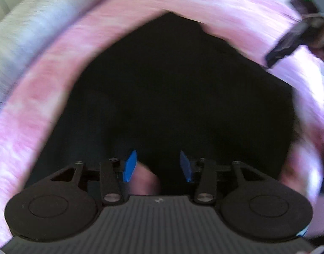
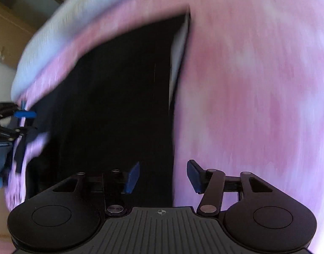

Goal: Fold clothes

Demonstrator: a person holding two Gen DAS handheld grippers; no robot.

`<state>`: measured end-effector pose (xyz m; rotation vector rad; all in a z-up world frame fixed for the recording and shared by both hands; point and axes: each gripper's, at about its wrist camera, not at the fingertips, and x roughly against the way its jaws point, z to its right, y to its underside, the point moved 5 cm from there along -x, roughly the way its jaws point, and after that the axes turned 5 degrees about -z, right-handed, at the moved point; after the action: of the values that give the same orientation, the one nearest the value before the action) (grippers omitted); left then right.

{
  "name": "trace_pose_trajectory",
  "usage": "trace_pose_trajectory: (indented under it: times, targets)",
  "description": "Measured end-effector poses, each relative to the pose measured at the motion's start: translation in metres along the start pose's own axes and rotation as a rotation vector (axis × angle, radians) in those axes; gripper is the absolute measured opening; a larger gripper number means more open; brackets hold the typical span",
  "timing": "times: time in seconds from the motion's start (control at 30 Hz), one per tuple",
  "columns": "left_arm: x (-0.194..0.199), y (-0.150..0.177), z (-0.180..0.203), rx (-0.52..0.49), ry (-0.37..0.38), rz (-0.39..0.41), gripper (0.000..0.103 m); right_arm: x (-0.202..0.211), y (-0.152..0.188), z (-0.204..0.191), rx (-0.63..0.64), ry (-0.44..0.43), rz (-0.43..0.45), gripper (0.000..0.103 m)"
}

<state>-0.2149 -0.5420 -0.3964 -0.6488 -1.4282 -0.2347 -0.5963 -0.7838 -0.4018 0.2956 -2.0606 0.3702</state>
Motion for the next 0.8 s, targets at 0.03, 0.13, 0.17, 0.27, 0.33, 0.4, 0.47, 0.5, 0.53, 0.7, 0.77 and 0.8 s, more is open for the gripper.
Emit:
trace_pose_trajectory:
  times: [0.03, 0.13, 0.17, 0.27, 0.33, 0.4, 0.47, 0.5, 0.53, 0.7, 0.77, 0.8]
  targets:
    - [0.003, 0.011, 0.025, -0.054, 0.014, -0.008, 0.047, -0.002, 0.023, -0.001, -0.021, 0.0, -0.028, 0.054]
    - [0.0, 0.029, 0.089, -0.231, -0.022, 0.004, 0.052, -0.007, 0.071, -0.004, -0.088, -0.001, -0.053, 0.055]
    - [-0.003, 0.032, 0.107, -0.284, -0.04, 0.011, 0.053, -0.005, 0.077, -0.005, -0.108, -0.007, -0.02, 0.059]
    - [-0.022, 0.029, 0.137, -0.455, -0.141, 0.047, 0.053, -0.004, 0.083, -0.004, -0.205, -0.025, 0.046, 0.065]
    - [-0.041, 0.03, 0.147, -0.536, -0.181, 0.029, 0.052, -0.005, 0.08, -0.001, -0.271, -0.042, 0.057, 0.062]
    - [-0.059, 0.033, 0.151, -0.597, -0.193, -0.019, 0.038, -0.004, 0.074, 0.0, -0.281, -0.019, 0.035, 0.016]
    - [-0.066, 0.029, 0.155, -0.615, -0.188, -0.03, 0.012, -0.001, 0.065, -0.001, -0.267, -0.003, 0.008, 0.012]
    - [-0.062, 0.022, 0.156, -0.595, -0.175, -0.011, 0.009, 0.007, 0.06, -0.005, -0.218, 0.015, 0.01, 0.011]
    - [-0.058, 0.016, 0.158, -0.574, -0.162, 0.009, 0.005, 0.015, 0.054, -0.009, -0.17, 0.034, 0.012, 0.011]
    - [-0.04, -0.037, 0.194, -0.465, -0.045, 0.135, 0.004, 0.087, 0.027, 0.013, -0.057, 0.188, 0.091, 0.01]
    - [-0.044, -0.058, 0.206, -0.403, -0.025, 0.154, 0.005, 0.105, 0.016, 0.028, 0.001, 0.262, 0.105, 0.011]
    - [-0.043, -0.059, 0.204, -0.363, -0.022, 0.151, 0.006, 0.098, 0.014, 0.031, 0.006, 0.274, 0.089, 0.011]
